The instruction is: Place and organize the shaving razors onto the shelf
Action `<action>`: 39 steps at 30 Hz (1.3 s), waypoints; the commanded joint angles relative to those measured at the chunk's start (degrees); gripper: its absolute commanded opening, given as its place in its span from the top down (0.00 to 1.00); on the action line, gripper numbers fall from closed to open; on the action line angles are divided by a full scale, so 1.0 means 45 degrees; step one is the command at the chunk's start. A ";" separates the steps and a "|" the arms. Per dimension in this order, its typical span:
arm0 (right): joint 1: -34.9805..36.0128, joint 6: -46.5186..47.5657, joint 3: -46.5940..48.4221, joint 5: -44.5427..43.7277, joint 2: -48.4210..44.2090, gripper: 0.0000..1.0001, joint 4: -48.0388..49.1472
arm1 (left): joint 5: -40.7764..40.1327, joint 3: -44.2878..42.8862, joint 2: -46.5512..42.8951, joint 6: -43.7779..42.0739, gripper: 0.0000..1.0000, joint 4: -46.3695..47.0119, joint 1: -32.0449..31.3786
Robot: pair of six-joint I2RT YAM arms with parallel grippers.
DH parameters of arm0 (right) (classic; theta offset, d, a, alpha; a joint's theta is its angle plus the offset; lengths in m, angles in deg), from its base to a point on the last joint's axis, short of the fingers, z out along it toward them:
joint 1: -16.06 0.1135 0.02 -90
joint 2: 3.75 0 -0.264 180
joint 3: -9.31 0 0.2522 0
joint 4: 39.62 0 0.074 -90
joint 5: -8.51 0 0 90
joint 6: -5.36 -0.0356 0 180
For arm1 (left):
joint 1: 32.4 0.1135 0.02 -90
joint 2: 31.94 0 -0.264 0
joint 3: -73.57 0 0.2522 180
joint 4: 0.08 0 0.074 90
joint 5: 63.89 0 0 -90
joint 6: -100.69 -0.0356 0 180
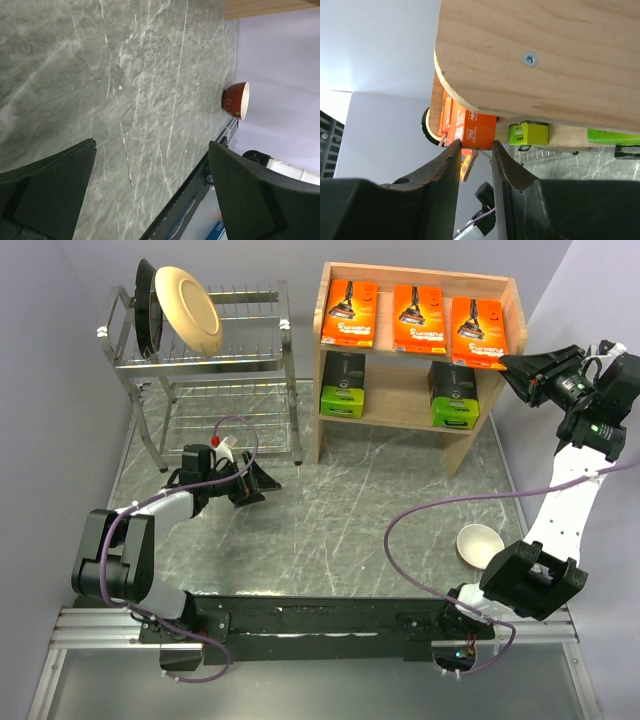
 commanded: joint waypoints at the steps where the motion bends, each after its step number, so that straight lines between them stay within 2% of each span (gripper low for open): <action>1: -0.0294 -0.0190 0.0389 -0.0218 0.0048 0.86 0.0759 | -0.0027 -0.0165 0.0029 -0.0327 0.01 0.0119 0.0028; 7: -0.0607 -0.0249 0.0136 -0.0375 -0.0011 0.85 0.0798 | 0.0011 -0.0146 0.0146 -0.0288 0.01 0.0178 0.0028; 10: -0.0626 -0.0483 -0.0021 -0.0278 -0.0127 0.76 0.0954 | -0.0008 -0.0204 0.0205 -0.0307 0.00 0.0217 0.0028; 11: -0.0626 -0.0638 -0.0060 -0.0239 -0.0224 0.66 0.1109 | 0.0011 -0.0204 0.0205 -0.0288 0.01 0.0217 0.0028; 12: -0.0626 -0.0737 -0.0080 -0.0181 -0.0283 0.63 0.1226 | 0.0012 -0.0204 0.0186 -0.0288 0.01 0.0217 0.0028; 14: -0.0626 -0.0893 -0.0139 -0.0083 -0.0459 0.57 0.1442 | 0.0012 -0.0185 0.0244 -0.0288 0.00 0.0256 0.0028; 18: -0.0626 -0.0894 -0.0138 0.0073 -0.0713 0.54 0.1423 | 0.0012 -0.0107 0.0283 -0.0210 0.01 0.0334 0.0028; 33: -0.0217 -0.0815 -0.0939 0.0308 -0.0909 0.57 0.0974 | -0.0047 -0.0302 0.0439 -0.0385 0.01 0.0198 0.0028; 39: 0.0310 -0.1050 -0.0862 0.0386 -0.0851 0.63 0.1403 | -0.0067 -0.0419 0.0693 -0.0405 0.01 0.0179 0.0008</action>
